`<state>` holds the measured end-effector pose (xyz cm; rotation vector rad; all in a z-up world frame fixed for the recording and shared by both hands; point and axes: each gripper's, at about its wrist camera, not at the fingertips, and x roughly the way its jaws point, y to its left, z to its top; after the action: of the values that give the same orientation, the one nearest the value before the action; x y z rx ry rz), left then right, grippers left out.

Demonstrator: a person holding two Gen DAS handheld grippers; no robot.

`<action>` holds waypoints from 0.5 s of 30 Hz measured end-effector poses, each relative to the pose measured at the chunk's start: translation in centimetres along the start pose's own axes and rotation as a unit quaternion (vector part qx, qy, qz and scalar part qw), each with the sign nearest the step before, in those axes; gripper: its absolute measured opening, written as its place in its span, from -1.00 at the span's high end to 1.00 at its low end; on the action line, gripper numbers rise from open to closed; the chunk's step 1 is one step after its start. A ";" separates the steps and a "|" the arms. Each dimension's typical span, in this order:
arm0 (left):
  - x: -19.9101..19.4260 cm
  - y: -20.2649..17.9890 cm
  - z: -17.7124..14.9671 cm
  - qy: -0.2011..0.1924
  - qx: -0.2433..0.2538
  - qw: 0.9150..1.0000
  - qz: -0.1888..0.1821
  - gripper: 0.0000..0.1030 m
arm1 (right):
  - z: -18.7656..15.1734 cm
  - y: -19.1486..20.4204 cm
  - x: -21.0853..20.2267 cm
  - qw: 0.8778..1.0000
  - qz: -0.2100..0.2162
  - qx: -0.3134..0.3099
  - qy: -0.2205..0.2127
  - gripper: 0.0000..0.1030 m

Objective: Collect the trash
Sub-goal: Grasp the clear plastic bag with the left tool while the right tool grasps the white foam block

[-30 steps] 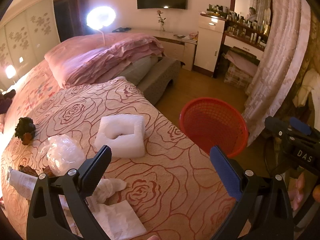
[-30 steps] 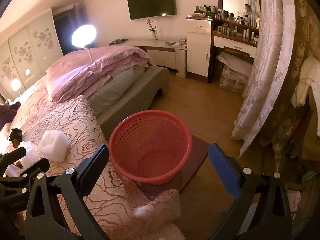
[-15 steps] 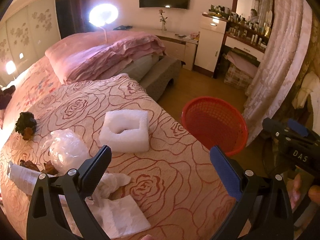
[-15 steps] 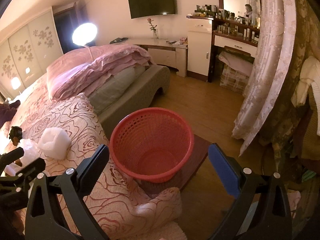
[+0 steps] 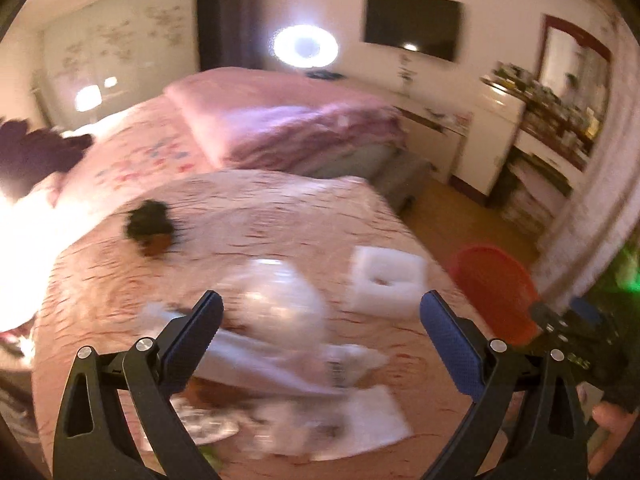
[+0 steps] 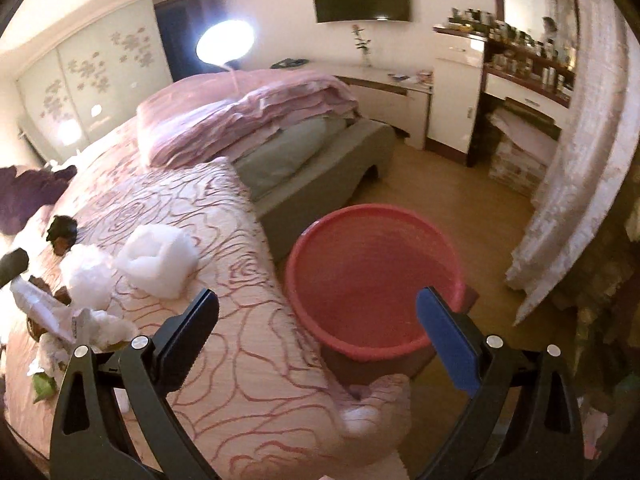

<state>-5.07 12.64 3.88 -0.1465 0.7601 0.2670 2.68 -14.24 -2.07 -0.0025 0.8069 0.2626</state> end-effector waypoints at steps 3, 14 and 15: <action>-0.1 3.2 0.2 0.003 -0.035 0.999 0.025 -0.85 | 0.3 0.9 0.3 1.000 0.009 -0.010 0.004 -0.87; 2.6 5.0 2.4 0.018 -0.060 0.998 0.021 -0.84 | 2.3 4.7 2.3 0.998 0.048 -0.032 0.016 -0.87; 3.3 4.6 2.5 0.025 -0.055 0.998 0.017 -0.84 | 2.4 4.8 2.5 0.998 0.050 -0.030 0.017 -0.87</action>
<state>-2.46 18.17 3.24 -0.2443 0.7978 0.3386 4.88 -8.78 -1.70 -0.0230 0.8340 0.3817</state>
